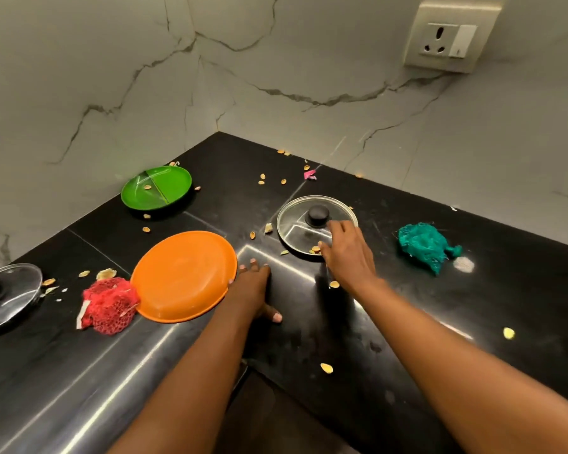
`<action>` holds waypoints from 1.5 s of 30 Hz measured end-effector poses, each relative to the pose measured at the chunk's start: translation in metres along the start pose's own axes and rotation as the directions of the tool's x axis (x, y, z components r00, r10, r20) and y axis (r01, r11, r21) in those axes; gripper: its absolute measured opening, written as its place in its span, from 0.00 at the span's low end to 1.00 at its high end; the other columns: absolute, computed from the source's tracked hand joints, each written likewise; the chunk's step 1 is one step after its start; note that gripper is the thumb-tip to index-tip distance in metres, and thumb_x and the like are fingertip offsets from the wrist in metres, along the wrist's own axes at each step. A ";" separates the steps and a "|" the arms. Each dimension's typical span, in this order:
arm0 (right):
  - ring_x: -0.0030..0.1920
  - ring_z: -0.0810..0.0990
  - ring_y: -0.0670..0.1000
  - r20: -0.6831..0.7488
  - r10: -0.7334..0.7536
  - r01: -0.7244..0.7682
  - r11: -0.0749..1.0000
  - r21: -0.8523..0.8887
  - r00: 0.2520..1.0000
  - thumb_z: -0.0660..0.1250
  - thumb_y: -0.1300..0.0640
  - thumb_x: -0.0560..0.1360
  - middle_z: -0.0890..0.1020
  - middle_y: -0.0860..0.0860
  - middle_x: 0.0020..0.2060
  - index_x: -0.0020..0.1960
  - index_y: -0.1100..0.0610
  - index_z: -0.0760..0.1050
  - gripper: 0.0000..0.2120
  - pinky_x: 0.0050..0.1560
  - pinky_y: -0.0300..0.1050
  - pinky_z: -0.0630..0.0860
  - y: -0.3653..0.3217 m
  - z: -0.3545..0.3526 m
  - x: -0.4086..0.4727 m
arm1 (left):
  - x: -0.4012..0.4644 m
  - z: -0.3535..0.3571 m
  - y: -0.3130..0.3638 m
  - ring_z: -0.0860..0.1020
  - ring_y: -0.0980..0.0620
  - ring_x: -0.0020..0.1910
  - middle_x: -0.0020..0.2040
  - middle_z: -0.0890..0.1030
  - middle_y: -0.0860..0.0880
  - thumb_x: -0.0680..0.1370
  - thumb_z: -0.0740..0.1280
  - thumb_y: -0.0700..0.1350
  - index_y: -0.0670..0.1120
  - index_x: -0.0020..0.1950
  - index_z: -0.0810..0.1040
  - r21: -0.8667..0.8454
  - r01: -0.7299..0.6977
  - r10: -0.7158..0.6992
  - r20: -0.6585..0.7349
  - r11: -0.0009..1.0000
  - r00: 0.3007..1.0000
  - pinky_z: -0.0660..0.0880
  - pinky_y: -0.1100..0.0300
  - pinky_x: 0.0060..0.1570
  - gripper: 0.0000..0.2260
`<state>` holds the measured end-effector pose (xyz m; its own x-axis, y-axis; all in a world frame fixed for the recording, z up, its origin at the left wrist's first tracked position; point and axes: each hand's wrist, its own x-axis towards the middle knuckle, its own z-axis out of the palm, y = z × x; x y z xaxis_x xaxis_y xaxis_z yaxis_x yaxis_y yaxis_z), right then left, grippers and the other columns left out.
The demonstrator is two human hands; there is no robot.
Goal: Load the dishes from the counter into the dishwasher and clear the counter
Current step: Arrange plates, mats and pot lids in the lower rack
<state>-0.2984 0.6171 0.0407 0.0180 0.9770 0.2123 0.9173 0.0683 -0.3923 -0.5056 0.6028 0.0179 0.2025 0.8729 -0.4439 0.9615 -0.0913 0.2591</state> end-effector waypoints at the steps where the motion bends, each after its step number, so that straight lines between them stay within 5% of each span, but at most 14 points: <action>1: 0.63 0.69 0.59 0.027 0.025 -0.025 1.000 0.008 0.999 0.65 0.52 0.78 0.70 0.57 0.63 0.68 0.57 0.68 0.21 0.58 0.53 0.71 -0.002 0.001 0.012 | 0.000 -0.001 0.002 0.50 0.35 0.76 0.78 0.50 0.39 0.60 0.82 0.53 0.44 0.74 0.59 0.000 0.002 -0.002 0.000 1.000 1.000 0.59 0.37 0.70 0.49; 6: 0.69 0.62 0.62 0.169 0.067 -0.061 0.997 -0.041 0.983 0.65 0.50 0.78 0.61 0.59 0.71 0.74 0.50 0.60 0.27 0.66 0.55 0.65 0.001 0.014 0.070 | 0.006 -0.012 0.018 0.50 0.31 0.75 0.78 0.49 0.36 0.60 0.83 0.50 0.44 0.75 0.55 0.100 0.051 -0.059 0.084 0.994 0.995 0.61 0.32 0.67 0.52; 10: 0.63 0.65 0.60 0.221 0.012 0.005 0.997 -0.075 0.975 0.67 0.50 0.77 0.70 0.57 0.62 0.67 0.51 0.71 0.19 0.60 0.54 0.69 0.007 0.022 0.099 | 0.005 -0.018 0.022 0.47 0.31 0.75 0.78 0.46 0.36 0.62 0.82 0.48 0.46 0.78 0.49 0.106 0.073 -0.085 0.121 0.992 0.989 0.58 0.29 0.67 0.55; 13: 0.59 0.70 0.59 0.223 -0.022 0.025 1.000 -0.014 0.975 0.69 0.51 0.75 0.70 0.57 0.56 0.58 0.56 0.74 0.14 0.55 0.51 0.71 0.005 0.024 0.111 | 0.005 -0.014 0.020 0.56 0.31 0.74 0.77 0.54 0.36 0.58 0.83 0.51 0.46 0.75 0.54 0.157 0.060 -0.069 0.051 0.986 0.996 0.63 0.37 0.68 0.55; 18: 0.57 0.72 0.59 0.034 -0.033 0.027 0.988 0.152 0.999 0.65 0.48 0.78 0.70 0.58 0.56 0.61 0.56 0.72 0.16 0.58 0.51 0.72 -0.006 0.012 0.116 | 0.001 -0.012 0.014 0.61 0.34 0.72 0.75 0.59 0.38 0.56 0.83 0.56 0.46 0.73 0.58 0.172 0.032 -0.029 -0.020 0.985 0.999 0.65 0.44 0.66 0.53; 22: 0.52 0.71 0.52 -0.198 0.002 0.063 0.946 0.319 0.980 0.64 0.47 0.79 0.72 0.57 0.54 0.63 0.57 0.73 0.18 0.52 0.38 0.65 -0.019 -0.011 0.099 | -0.004 -0.009 0.012 0.58 0.37 0.75 0.78 0.55 0.41 0.58 0.82 0.57 0.48 0.73 0.59 0.157 0.057 -0.048 -0.059 0.986 0.997 0.63 0.45 0.68 0.50; 27: 0.45 0.71 0.45 -0.318 0.084 0.117 0.817 0.565 0.944 0.62 0.49 0.80 0.76 0.55 0.50 0.56 0.57 0.74 0.12 0.45 0.25 0.65 -0.024 -0.037 0.029 | -0.019 -0.001 0.007 0.54 0.41 0.77 0.78 0.56 0.44 0.63 0.78 0.59 0.49 0.75 0.60 0.137 0.049 -0.030 -0.140 0.989 0.990 0.55 0.42 0.72 0.47; 32: 0.49 0.75 0.47 -0.319 0.140 0.096 0.777 0.622 0.937 0.58 0.43 0.79 0.76 0.51 0.49 0.55 0.51 0.74 0.14 0.50 0.44 0.73 -0.017 -0.052 -0.066 | -0.058 0.015 0.029 0.50 0.36 0.77 0.77 0.58 0.39 0.73 0.71 0.57 0.44 0.72 0.65 0.352 0.071 0.073 -0.380 0.933 0.922 0.48 0.45 0.74 0.33; 34: 0.49 0.76 0.50 -0.322 0.179 0.068 0.776 0.628 0.930 0.58 0.41 0.79 0.77 0.51 0.48 0.55 0.53 0.75 0.17 0.50 0.51 0.75 -0.015 -0.056 -0.109 | -0.082 0.033 0.032 0.60 0.37 0.73 0.70 0.70 0.41 0.75 0.69 0.49 0.45 0.65 0.70 0.284 -0.012 0.151 -0.472 0.959 0.868 0.55 0.49 0.72 0.21; 36: 0.49 0.77 0.50 -0.336 0.220 0.054 0.761 0.647 0.916 0.58 0.41 0.78 0.77 0.50 0.48 0.55 0.54 0.75 0.19 0.51 0.52 0.75 -0.018 -0.061 -0.155 | -0.110 0.050 0.035 0.76 0.40 0.56 0.50 0.81 0.44 0.72 0.69 0.41 0.47 0.49 0.75 0.235 -0.090 0.209 -0.548 0.968 0.810 0.68 0.52 0.56 0.07; 38: 0.50 0.77 0.49 -0.366 0.269 0.039 0.758 0.651 0.891 0.58 0.42 0.78 0.78 0.50 0.48 0.55 0.55 0.76 0.19 0.53 0.51 0.75 -0.022 -0.064 -0.208 | -0.145 0.070 0.039 0.77 0.42 0.39 0.36 0.80 0.45 0.68 0.72 0.38 0.47 0.39 0.73 0.234 -0.147 0.258 -0.571 0.961 0.779 0.70 0.53 0.41 0.09; 45: 0.48 0.78 0.50 -0.343 0.459 -0.118 0.721 0.683 0.820 0.58 0.45 0.79 0.80 0.50 0.46 0.54 0.56 0.76 0.16 0.52 0.48 0.75 -0.046 -0.061 -0.403 | -0.266 0.156 0.026 0.77 0.45 0.39 0.38 0.79 0.49 0.69 0.72 0.37 0.49 0.41 0.74 0.291 -0.309 0.418 -0.485 0.905 0.768 0.72 0.52 0.41 0.09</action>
<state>-0.3237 0.2079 0.0282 0.5719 0.7632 0.3009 0.3876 0.0719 -0.9190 -0.5051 0.2940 0.0093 0.4675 0.8648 0.1831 0.8621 -0.4919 0.1220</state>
